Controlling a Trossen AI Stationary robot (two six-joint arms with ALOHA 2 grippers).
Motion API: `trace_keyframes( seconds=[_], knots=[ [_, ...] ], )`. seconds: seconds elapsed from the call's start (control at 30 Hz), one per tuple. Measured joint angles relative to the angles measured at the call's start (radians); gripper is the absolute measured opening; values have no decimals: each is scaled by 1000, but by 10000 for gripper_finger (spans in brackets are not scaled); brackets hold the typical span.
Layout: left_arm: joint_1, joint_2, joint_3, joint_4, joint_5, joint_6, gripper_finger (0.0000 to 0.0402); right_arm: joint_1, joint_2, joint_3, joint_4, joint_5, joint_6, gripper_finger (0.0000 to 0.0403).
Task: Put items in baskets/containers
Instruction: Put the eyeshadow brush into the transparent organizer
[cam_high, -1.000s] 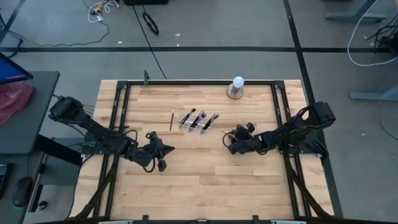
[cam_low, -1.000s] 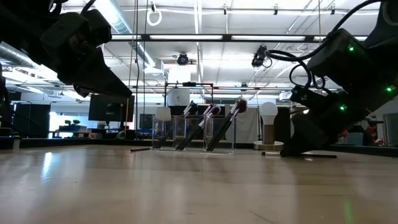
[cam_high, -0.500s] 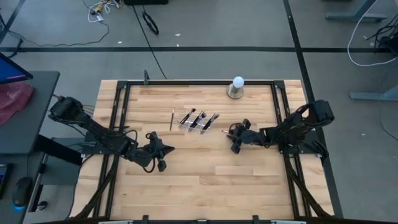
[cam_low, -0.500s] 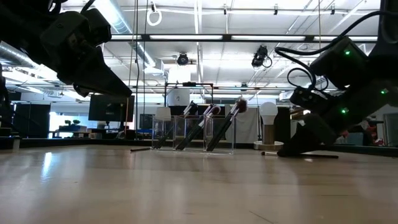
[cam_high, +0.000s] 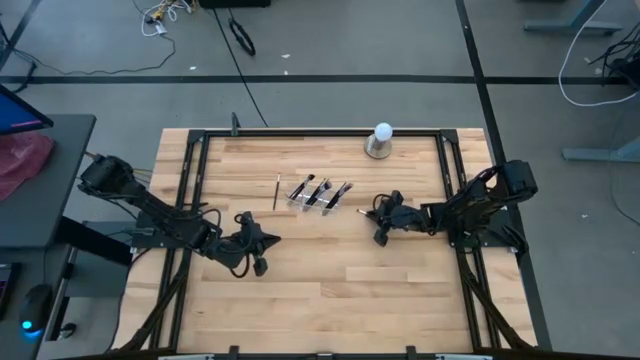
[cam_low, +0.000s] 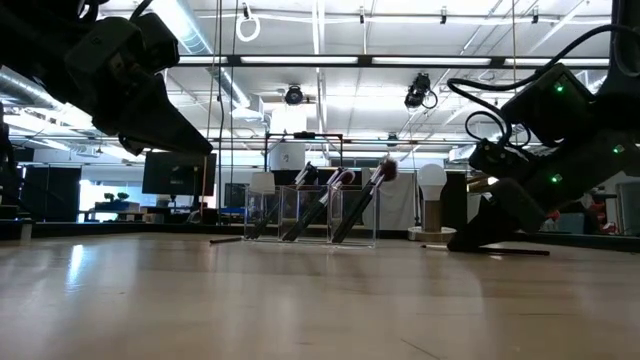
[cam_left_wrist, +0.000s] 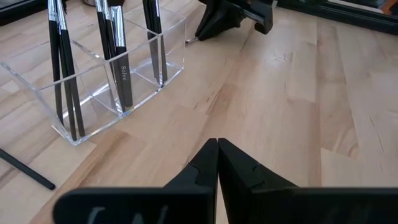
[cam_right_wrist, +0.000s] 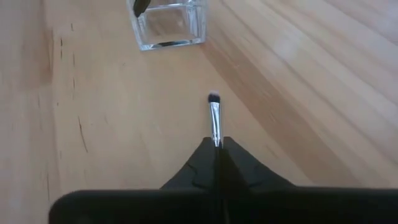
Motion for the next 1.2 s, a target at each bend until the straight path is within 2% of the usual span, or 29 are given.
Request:
trace_keyframes(
  seconds=[0.23, 0.5, 0.6, 0.7, 0.83, 1.03, 1.1, 1.2],
  knots=[
    [-9, 0, 0, 28, 14, 42, 16, 33, 3, -3, 20, 30, 85, 9],
    [-81, 7, 0, 239, 14, 246, 16, 152, 12, -16, 248, 61, 69, 6],
    [-99, 45, 1, 340, 15, 333, 16, 199, 11, -15, 327, 108, 69, 6],
    [-100, 115, 1, 453, 16, 380, 16, 242, 10, -13, 406, 140, 64, 6],
    [-76, 244, 12, 597, 71, 407, 16, 293, 10, 20, 475, 158, 37, 7],
    [-3, 449, 103, 749, 251, 497, 22, 356, 8, 181, 480, 85, -93, 7],
    [22, 501, 154, 763, 299, 531, 37, 376, 8, 241, 474, 47, -148, 8],
    [52, 552, 226, 764, 340, 580, 81, 405, 7, 319, 473, -22, -227, 8]
  ],
)
